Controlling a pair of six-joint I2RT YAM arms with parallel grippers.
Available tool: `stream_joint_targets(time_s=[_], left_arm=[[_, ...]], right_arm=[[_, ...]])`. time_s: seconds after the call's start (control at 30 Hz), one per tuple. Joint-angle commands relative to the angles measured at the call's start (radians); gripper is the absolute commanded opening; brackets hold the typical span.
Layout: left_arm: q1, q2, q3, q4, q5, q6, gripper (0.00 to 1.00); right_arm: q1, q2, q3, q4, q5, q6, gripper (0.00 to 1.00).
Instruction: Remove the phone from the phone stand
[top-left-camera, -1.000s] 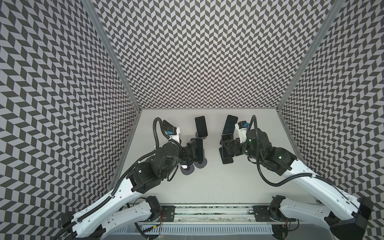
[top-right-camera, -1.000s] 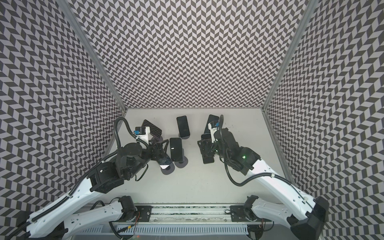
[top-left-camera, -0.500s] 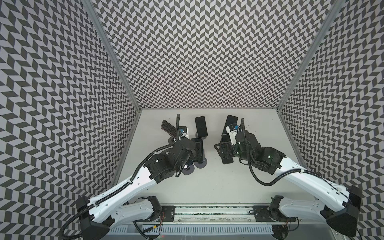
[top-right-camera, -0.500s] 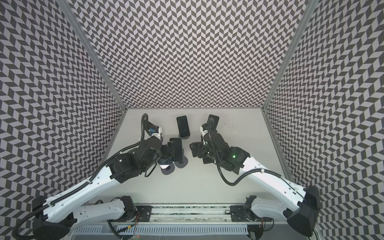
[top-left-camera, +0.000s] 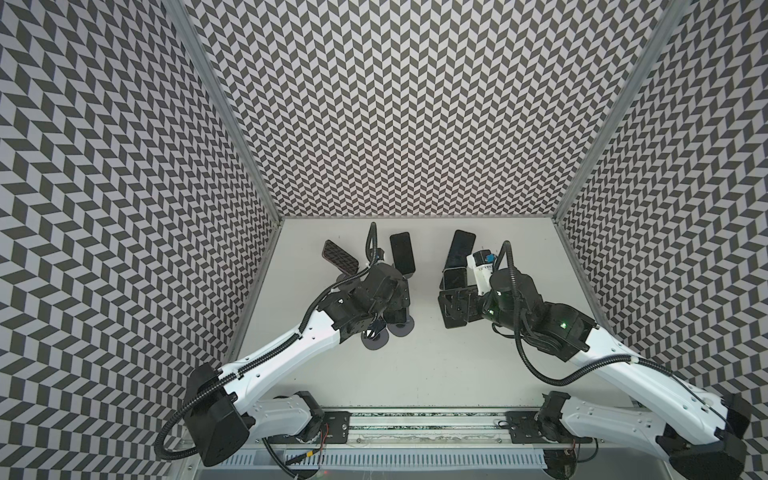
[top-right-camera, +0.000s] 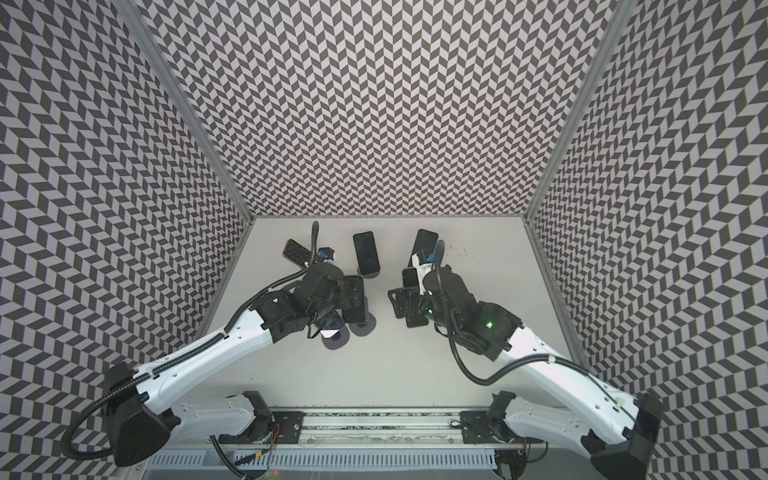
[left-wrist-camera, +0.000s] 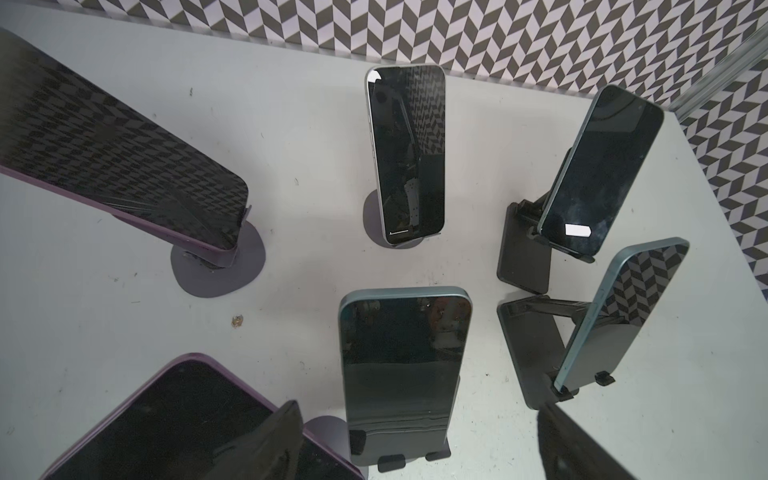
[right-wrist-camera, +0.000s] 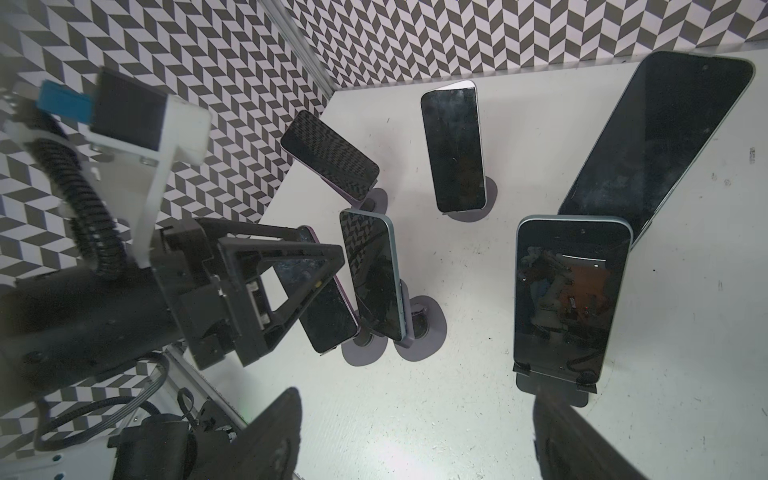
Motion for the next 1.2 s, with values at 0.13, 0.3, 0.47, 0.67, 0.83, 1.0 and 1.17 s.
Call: stream_joint_targets(time_s=[0.13,0.3,0.47,0.67,0.83,1.0,1.17], left_arm=[[0.049,0.059,0.041,0.061,0.049,-0.002,0.90],[0.059,0.090,0.063,0.063,0.054,0.003,0.90],[0.061,0.120,0.083,0.053,0.072,0.001,0.90],[0.061,0.159,0.111,0.029,0.068,0.010,0.91],[0.063,0.193,0.139,0.006,0.032,0.028,0.93],[0.069,0.201,0.163,-0.026,-0.001,0.026,0.93],[0.069,0.172,0.156,-0.022,0.014,0.011,0.93]], right_arm=[[0.003,0.000,-0.002,0.034,-0.013,-0.014,0.85],[-0.005,0.020,0.014,0.037,-0.029,-0.042,0.85],[-0.016,0.032,0.010,0.054,-0.027,-0.066,0.85],[-0.026,0.034,0.008,0.072,-0.029,-0.084,0.85],[-0.031,0.028,0.005,0.074,-0.024,-0.091,0.85],[-0.033,0.022,0.007,0.073,-0.022,-0.089,0.85],[-0.034,0.018,0.004,0.072,-0.018,-0.084,0.85]])
